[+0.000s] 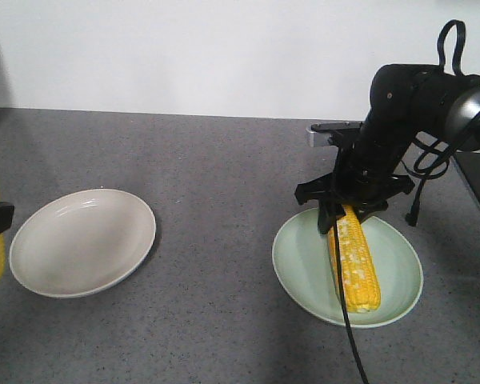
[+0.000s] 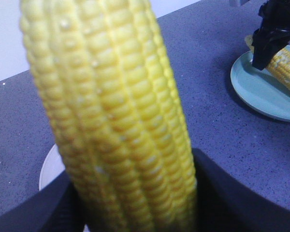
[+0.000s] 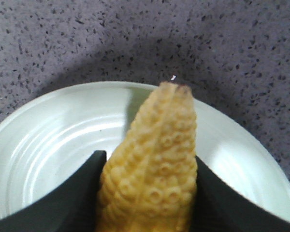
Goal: Distribute corn equally
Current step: 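Open the right gripper and raise it off the cob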
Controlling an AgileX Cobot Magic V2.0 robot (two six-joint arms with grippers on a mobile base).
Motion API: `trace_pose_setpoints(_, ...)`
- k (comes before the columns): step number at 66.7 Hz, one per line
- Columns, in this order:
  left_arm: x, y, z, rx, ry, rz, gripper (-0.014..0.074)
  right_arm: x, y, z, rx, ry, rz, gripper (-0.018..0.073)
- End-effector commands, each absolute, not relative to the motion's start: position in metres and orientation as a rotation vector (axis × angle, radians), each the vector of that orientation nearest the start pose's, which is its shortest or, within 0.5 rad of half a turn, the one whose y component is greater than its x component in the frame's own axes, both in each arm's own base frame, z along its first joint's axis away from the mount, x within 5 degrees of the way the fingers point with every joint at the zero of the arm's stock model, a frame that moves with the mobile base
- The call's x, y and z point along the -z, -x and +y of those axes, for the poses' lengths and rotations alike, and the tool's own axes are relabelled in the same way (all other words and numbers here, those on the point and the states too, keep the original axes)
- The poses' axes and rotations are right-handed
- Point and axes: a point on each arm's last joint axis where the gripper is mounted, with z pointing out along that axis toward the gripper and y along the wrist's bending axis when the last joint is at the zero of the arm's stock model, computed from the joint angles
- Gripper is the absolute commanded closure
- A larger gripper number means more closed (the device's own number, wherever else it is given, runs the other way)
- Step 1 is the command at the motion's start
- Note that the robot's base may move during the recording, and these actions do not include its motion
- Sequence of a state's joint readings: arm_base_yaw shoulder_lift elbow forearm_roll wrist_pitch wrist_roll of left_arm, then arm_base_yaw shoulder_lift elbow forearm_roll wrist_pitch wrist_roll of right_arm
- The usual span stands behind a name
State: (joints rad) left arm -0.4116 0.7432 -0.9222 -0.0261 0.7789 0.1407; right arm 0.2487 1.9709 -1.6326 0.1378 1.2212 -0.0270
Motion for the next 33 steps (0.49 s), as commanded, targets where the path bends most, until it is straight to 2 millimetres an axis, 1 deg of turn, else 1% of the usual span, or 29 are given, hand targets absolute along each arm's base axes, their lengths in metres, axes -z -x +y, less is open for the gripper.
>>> trace_pose_setpoints(1, -0.399, -0.122, -0.056, 0.217, -0.531, 1.922, 0.0335, -0.262, -0.389, 0.108, -0.224, 0.341, 2.93, 0.0178)
trace_pose_setpoints(13, -0.4, -0.123, -0.056, 0.218, -0.527, 1.91, 0.0335, -0.265, -0.39, 0.108, -0.227, 0.332, 2.913, 0.0052)
trace_pose_setpoints(22, -0.4, -0.123, -0.056, 0.218, -0.527, 1.908, 0.0335, -0.273, -0.385, 0.107, -0.228, 0.335, 2.907, 0.0008)
trace_pose_setpoints(30, -0.4, -0.123, -0.056, 0.218, -0.527, 1.908, 0.0335, -0.291, -0.377, 0.106, -0.237, 0.335, 2.875, 0.0007)
trace_pose_setpoints(33, -0.4, -0.123, -0.056, 0.218, -0.527, 1.908, 0.0335, -0.302, -0.37, 0.108, -0.242, 0.346, 2.844, 0.0007)
